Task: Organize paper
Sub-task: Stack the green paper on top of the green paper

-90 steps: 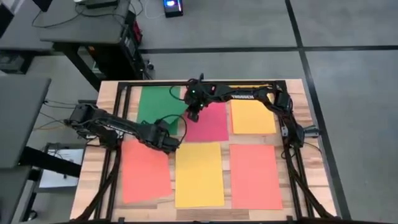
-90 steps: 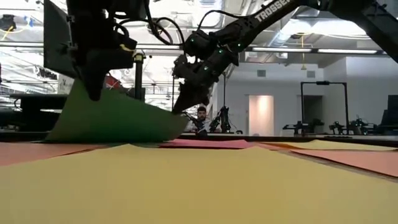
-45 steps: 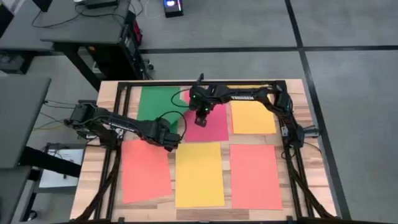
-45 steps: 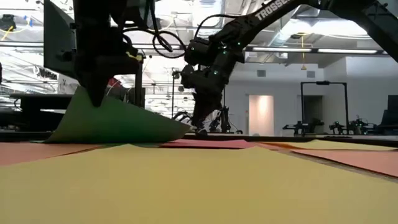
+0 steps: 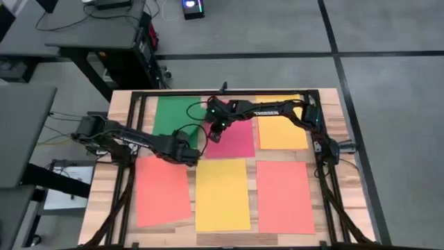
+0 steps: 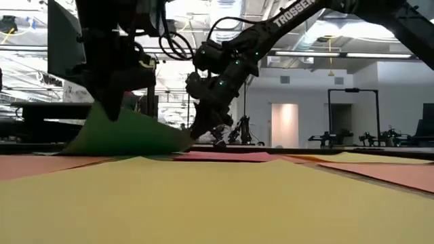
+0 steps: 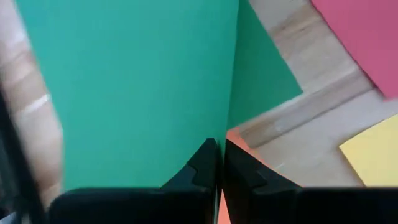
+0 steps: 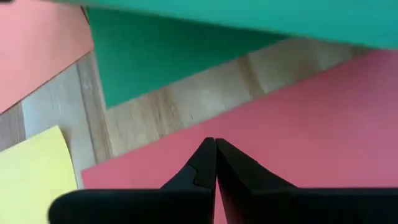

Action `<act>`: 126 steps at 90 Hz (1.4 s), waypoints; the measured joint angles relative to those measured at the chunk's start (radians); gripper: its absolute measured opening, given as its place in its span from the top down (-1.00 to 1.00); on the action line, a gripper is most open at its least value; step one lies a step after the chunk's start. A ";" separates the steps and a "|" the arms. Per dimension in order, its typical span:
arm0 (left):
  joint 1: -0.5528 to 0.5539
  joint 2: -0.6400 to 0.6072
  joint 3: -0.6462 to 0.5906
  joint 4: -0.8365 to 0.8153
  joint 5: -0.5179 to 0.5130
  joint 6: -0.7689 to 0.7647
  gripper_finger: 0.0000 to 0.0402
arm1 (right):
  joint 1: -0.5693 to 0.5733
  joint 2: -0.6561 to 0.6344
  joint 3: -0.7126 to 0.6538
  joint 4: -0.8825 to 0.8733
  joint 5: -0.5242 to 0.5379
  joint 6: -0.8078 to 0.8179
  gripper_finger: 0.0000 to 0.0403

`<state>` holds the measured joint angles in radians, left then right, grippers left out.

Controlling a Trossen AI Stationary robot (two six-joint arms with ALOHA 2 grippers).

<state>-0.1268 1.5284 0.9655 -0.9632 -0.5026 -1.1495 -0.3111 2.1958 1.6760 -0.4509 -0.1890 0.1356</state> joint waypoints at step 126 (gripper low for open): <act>-0.073 -0.088 -0.253 0.360 -0.158 -0.292 1.00 | 0.038 -0.005 0.000 -0.070 -0.020 0.011 1.00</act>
<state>-0.2003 1.4406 0.7127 -0.6036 -0.6608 -1.4416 -0.2727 2.1909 1.6756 -0.5207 -0.2091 0.1466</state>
